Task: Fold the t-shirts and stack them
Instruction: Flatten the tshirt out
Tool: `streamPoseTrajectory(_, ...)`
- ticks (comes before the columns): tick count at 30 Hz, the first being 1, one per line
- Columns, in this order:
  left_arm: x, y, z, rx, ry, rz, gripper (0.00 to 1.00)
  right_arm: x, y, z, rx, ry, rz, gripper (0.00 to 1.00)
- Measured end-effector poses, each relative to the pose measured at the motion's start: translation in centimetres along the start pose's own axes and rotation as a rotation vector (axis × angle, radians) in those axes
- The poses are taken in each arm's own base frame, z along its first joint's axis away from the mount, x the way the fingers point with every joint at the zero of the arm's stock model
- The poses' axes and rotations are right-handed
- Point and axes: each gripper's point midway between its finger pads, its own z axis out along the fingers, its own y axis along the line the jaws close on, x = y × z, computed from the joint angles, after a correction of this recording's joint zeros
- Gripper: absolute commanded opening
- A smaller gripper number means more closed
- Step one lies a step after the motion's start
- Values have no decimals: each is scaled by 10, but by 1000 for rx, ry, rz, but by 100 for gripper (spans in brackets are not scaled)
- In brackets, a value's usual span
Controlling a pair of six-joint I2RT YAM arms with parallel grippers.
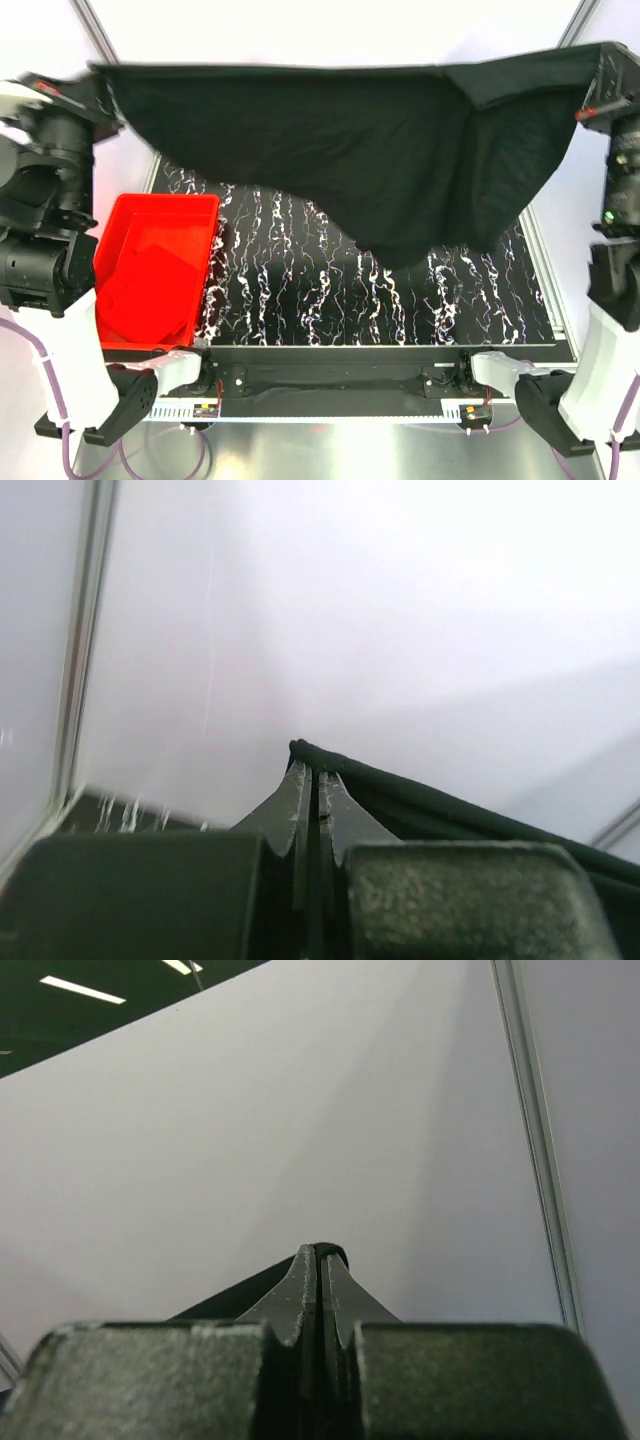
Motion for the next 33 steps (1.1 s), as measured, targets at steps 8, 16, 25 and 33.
streamPoseTrajectory(8, -4, -1, 55, -33, -108, 13, 0, 66, -4, 66, 13, 48, -66, 0)
streamPoseTrajectory(16, 80, 24, 158, -143, -30, 50, 0, 147, -11, 146, 35, 115, -160, 0)
streamPoseTrajectory(25, 92, 32, 206, -157, -64, 52, 0, 152, -5, 177, 18, 70, -213, 0)
streamPoseTrajectory(33, 87, 33, 177, -147, -37, 52, 0, 152, -18, 139, 45, 140, -248, 0)
